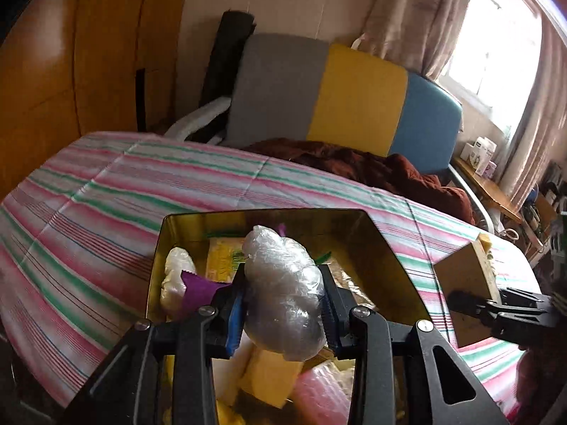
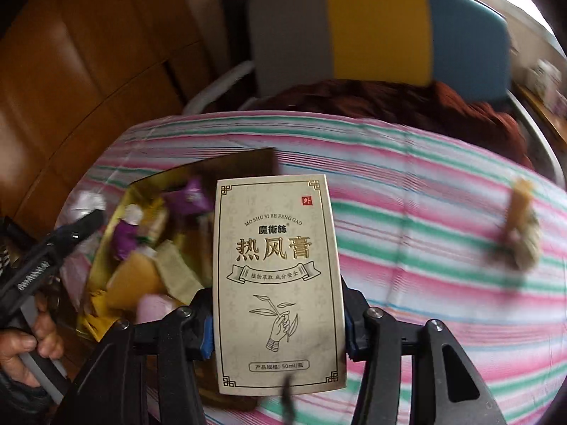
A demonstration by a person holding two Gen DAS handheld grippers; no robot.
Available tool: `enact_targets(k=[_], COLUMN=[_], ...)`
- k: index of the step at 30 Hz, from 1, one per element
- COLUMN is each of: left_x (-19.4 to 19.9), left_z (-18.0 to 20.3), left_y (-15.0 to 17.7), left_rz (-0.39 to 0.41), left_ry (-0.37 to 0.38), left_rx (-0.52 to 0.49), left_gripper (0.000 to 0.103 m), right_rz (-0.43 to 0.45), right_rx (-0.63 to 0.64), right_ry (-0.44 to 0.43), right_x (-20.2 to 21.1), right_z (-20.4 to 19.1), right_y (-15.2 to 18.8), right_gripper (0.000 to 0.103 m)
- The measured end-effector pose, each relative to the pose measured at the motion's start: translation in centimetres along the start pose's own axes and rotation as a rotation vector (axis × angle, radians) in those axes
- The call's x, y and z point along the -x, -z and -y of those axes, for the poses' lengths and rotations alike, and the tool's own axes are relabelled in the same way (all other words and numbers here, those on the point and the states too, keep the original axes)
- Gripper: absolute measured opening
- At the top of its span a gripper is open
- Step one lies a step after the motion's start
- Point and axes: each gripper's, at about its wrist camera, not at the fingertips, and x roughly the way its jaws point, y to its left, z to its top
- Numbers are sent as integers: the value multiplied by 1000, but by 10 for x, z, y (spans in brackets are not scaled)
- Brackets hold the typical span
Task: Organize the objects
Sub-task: 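Carry the bundle and box over the tray and open both grippers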
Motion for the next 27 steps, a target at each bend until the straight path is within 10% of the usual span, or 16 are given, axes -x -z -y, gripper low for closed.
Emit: enact_targets(k=[27], left_x=[-22], left_z=[0], left_y=[1], left_rz=[0], left_ry=[-92], left_rx=[-57], left_gripper=[53], right_rz=[-86], right_rx=[102], right_ry=[62], right_x=[-79], right_z=[-51], right_y=[-41], right_gripper=[56])
